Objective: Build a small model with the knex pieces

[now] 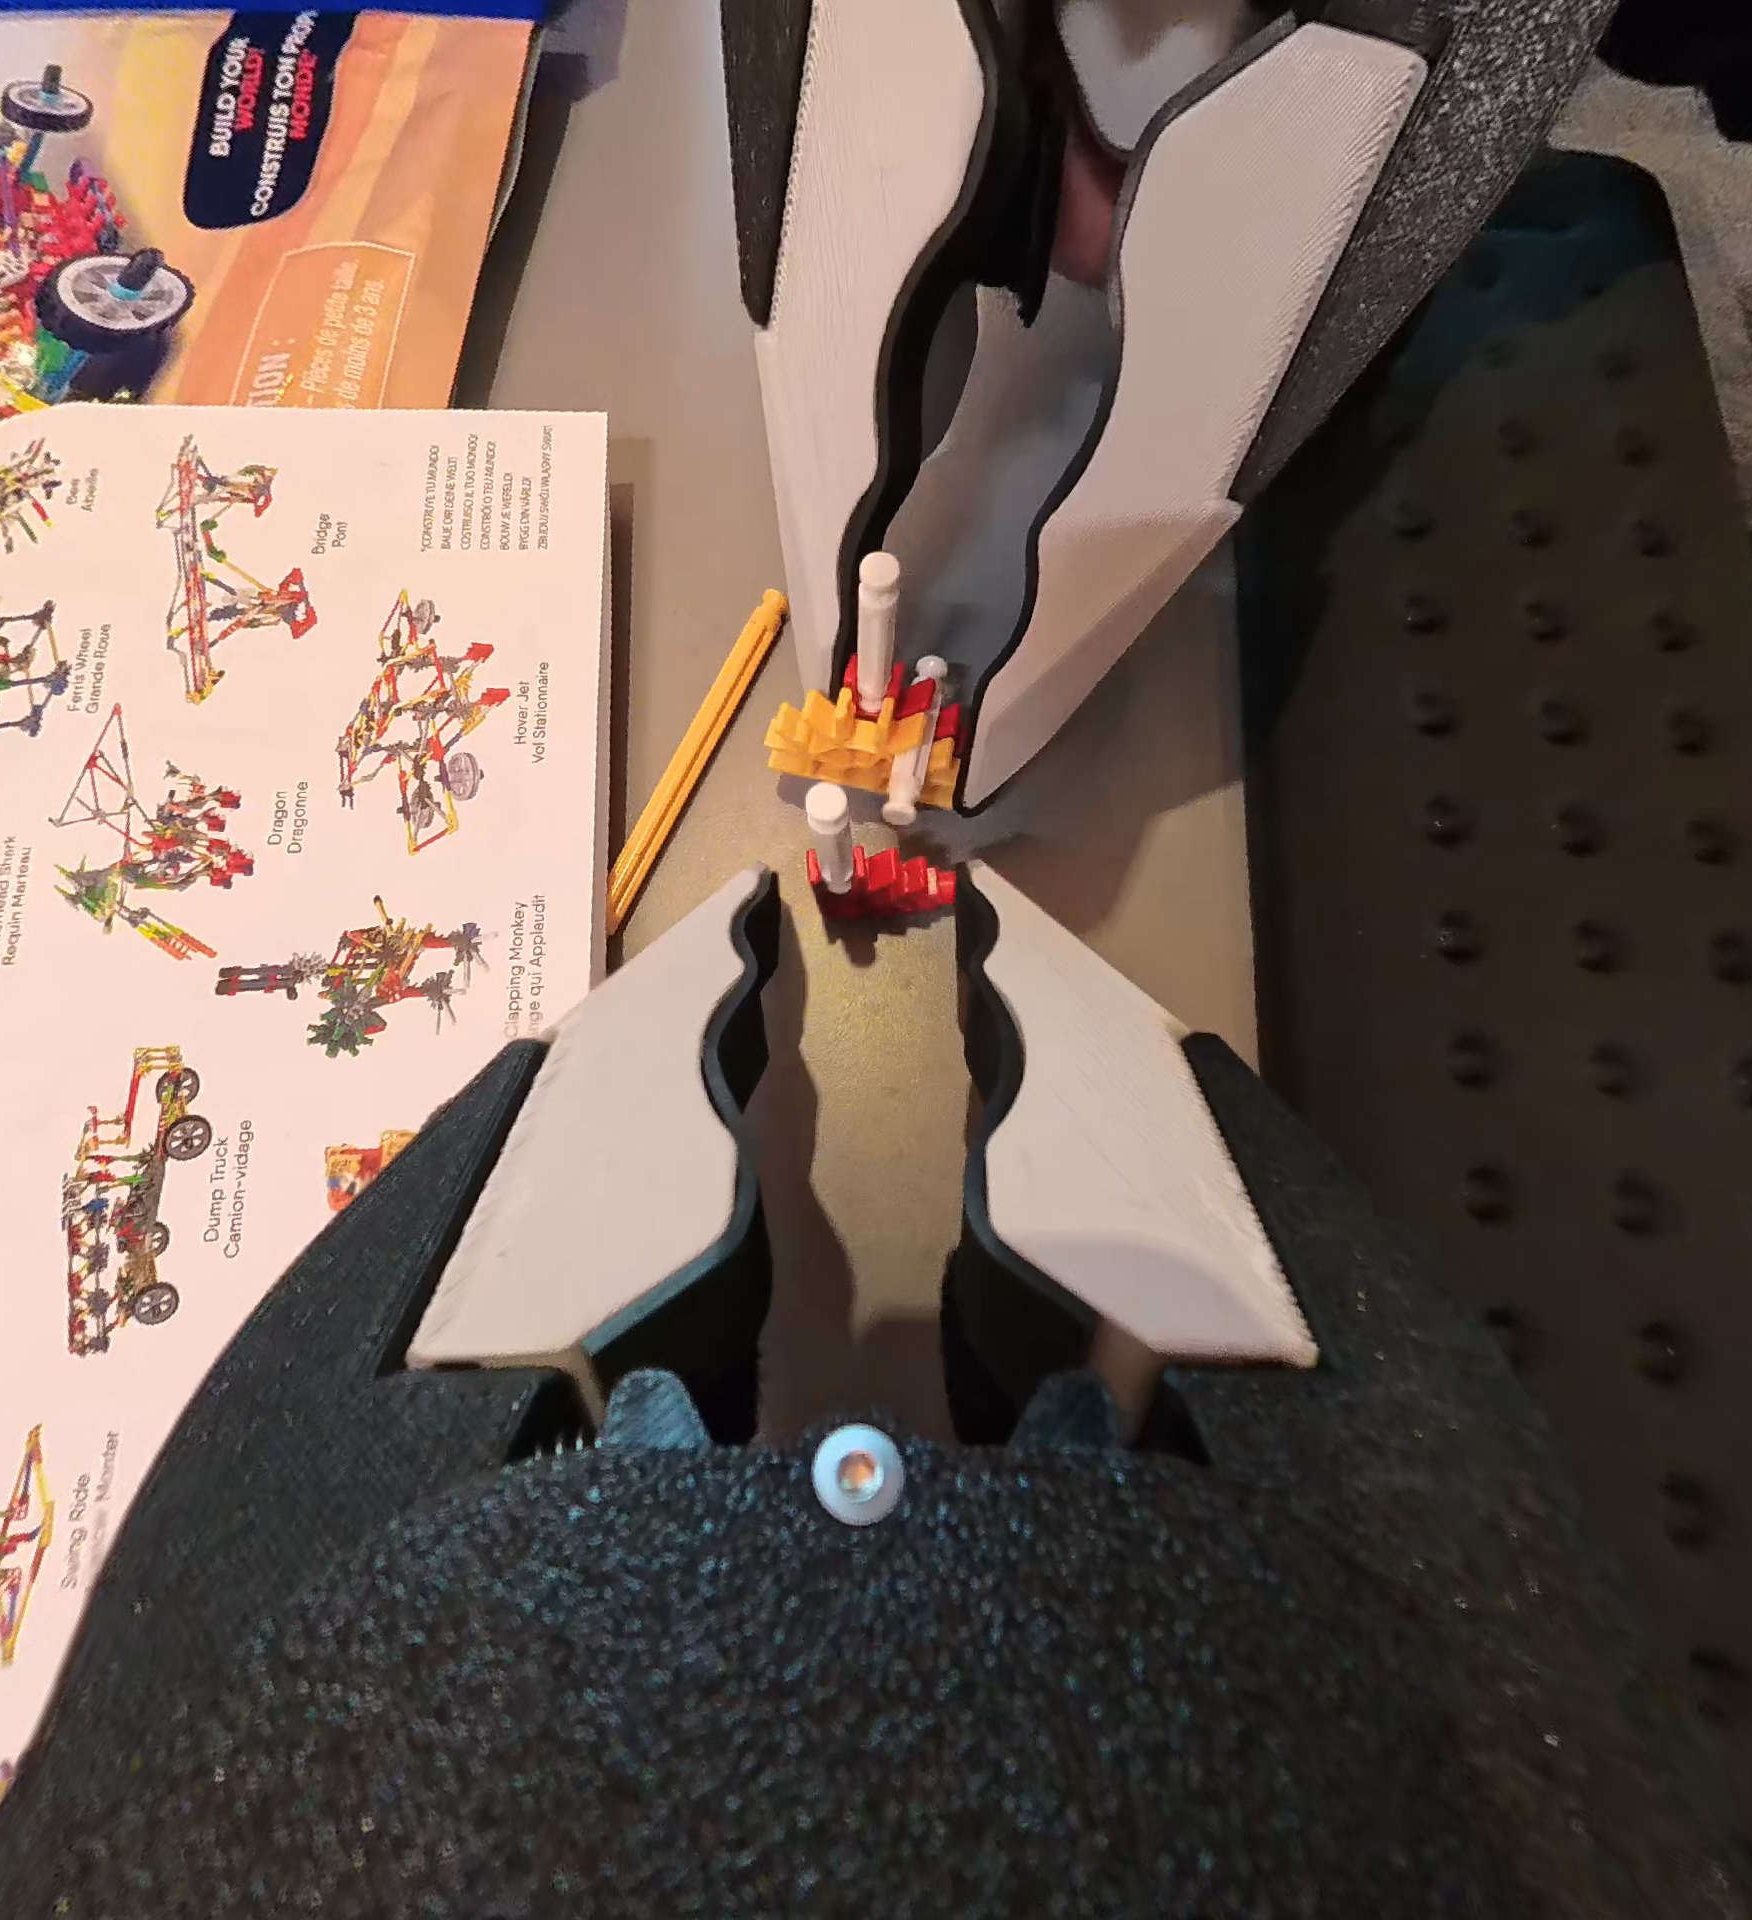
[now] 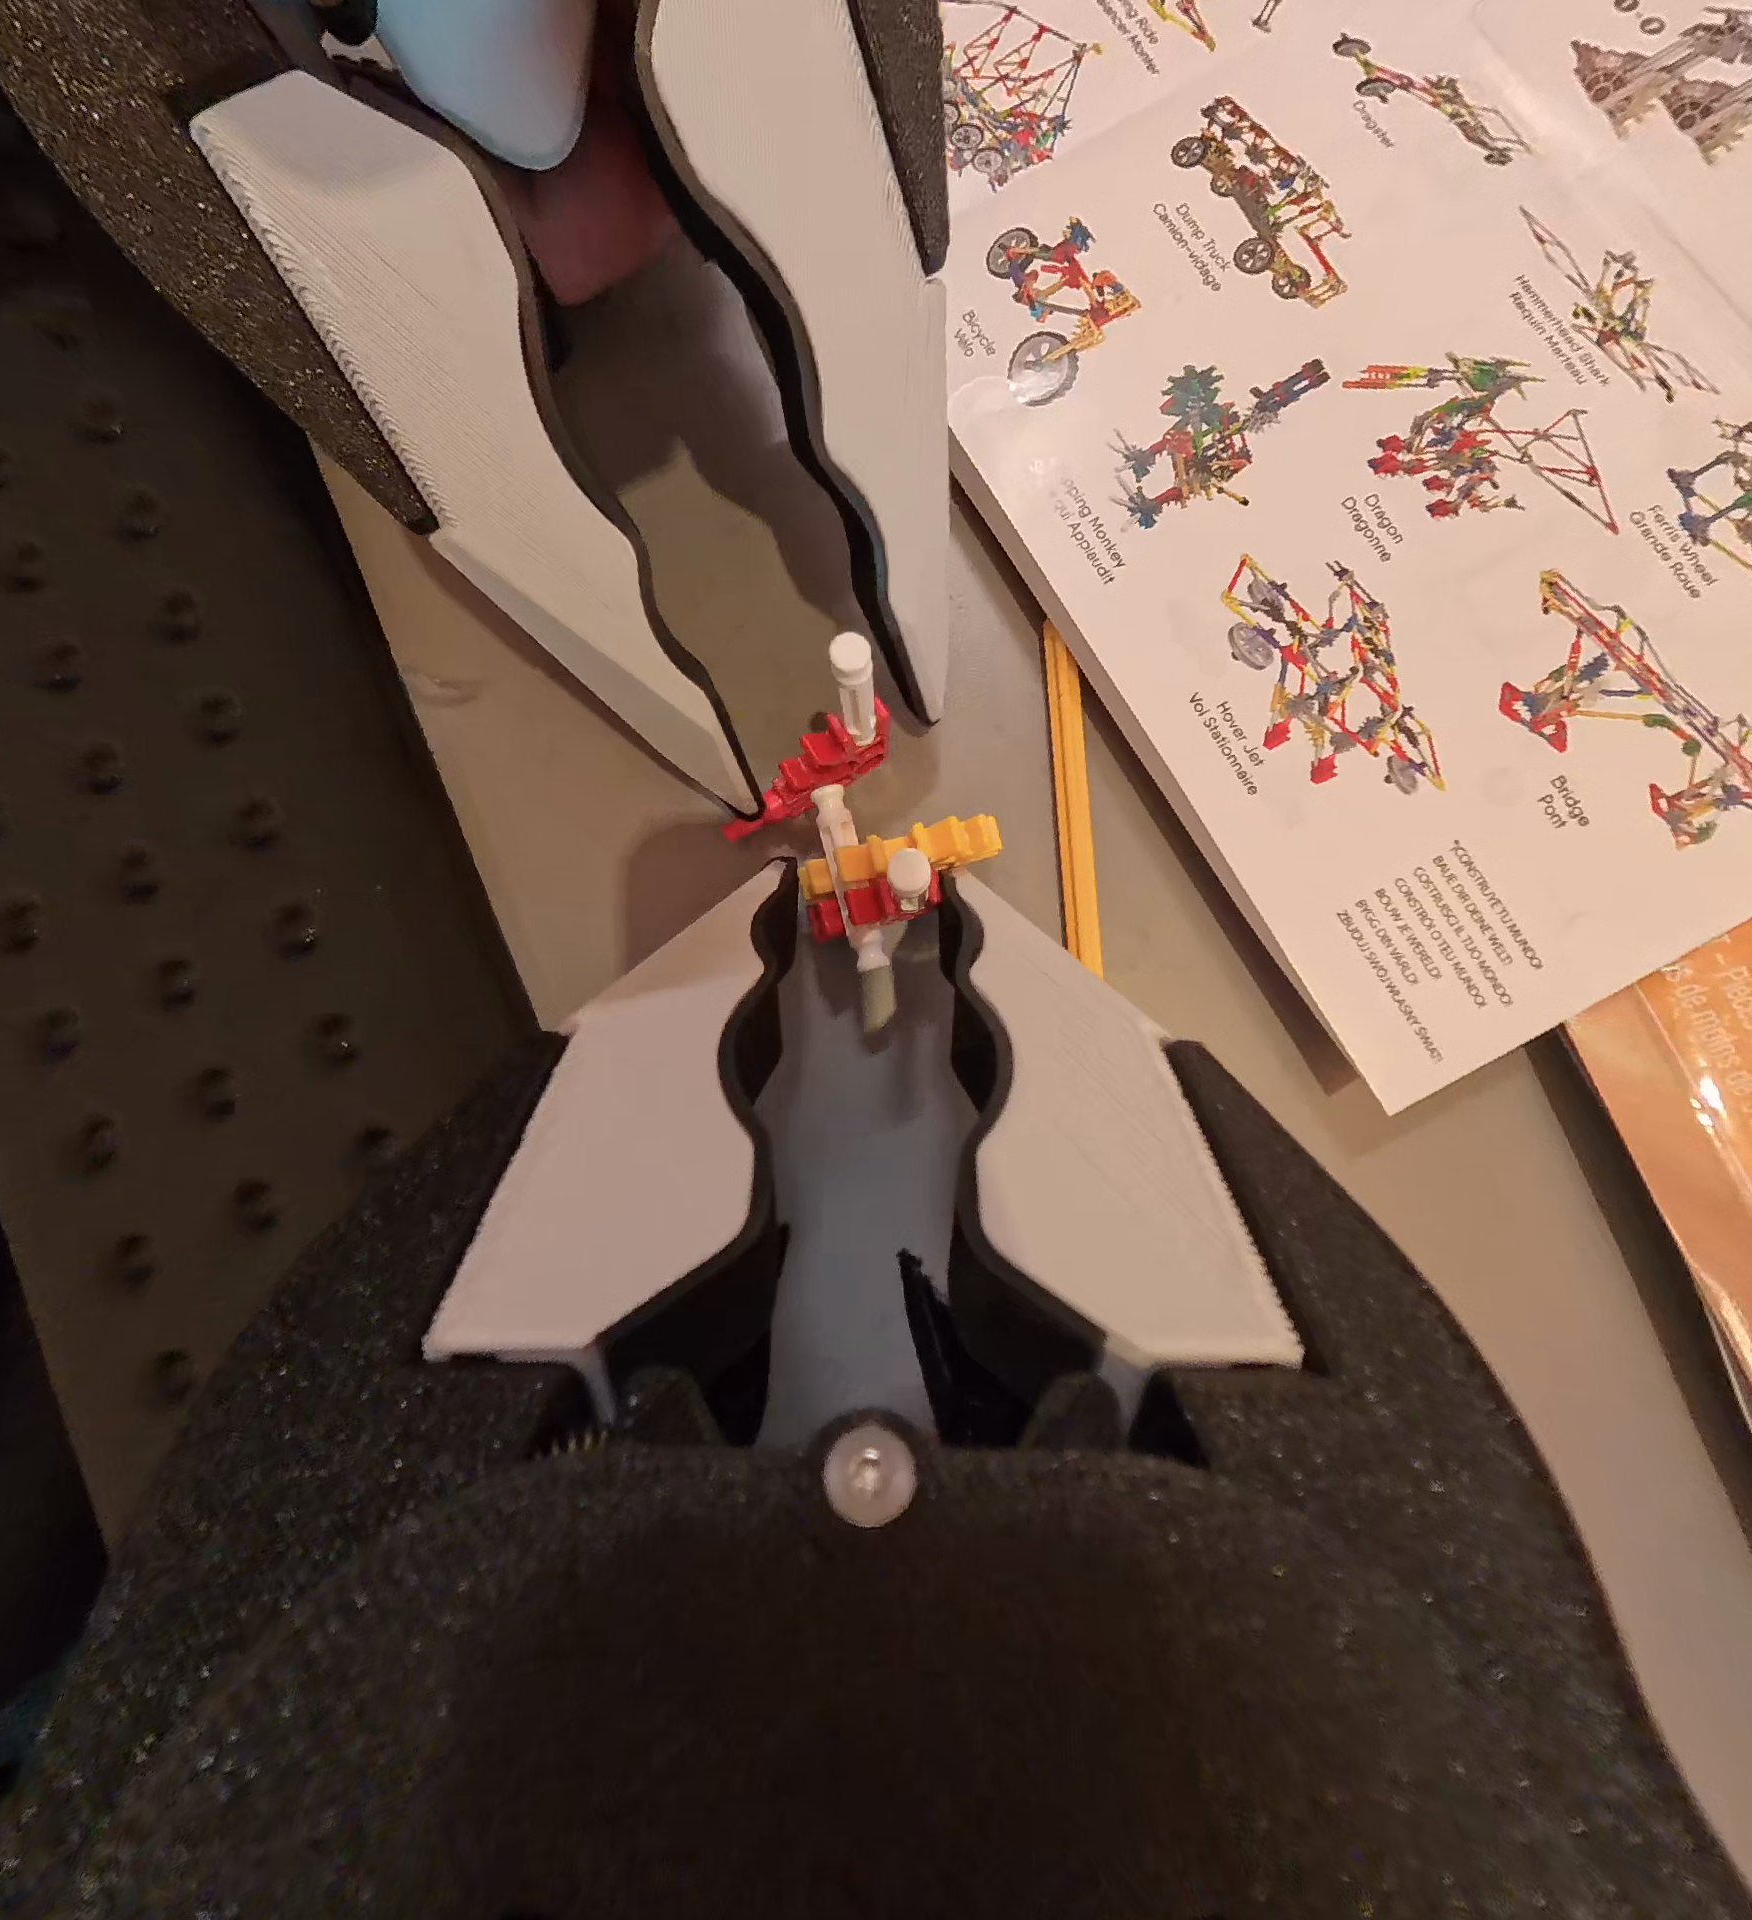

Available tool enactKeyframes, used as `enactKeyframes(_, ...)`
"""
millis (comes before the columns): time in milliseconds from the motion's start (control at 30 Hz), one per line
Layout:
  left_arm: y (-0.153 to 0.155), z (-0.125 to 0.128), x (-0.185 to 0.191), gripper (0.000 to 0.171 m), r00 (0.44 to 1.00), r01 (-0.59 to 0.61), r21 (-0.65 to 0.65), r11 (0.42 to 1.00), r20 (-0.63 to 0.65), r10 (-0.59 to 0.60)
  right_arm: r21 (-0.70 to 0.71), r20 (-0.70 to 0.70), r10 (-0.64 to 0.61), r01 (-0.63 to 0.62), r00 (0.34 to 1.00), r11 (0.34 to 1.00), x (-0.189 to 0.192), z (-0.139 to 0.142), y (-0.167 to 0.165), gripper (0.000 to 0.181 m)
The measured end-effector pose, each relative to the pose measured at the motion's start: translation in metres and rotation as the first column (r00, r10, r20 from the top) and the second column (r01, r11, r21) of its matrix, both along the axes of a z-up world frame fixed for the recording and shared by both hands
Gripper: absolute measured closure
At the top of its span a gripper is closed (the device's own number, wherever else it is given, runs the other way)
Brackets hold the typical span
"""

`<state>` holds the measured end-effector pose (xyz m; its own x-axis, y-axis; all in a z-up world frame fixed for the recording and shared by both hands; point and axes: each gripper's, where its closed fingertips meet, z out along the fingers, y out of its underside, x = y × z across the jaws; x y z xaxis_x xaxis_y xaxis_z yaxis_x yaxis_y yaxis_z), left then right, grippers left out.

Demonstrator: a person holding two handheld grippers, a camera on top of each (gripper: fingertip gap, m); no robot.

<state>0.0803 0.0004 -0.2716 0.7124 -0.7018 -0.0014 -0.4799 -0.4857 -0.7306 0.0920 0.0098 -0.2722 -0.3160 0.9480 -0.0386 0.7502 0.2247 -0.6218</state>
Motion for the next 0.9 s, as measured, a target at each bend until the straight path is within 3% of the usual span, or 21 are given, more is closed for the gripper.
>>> enactKeyframes(900, -0.005, -0.007, 0.002, 0.148, 0.999, 0.017, -0.011, 1.000, -0.042, -0.017, 0.050, 0.100, 0.161, -0.166, 0.982, 0.985, -0.005, -0.004, -0.010, 0.155)
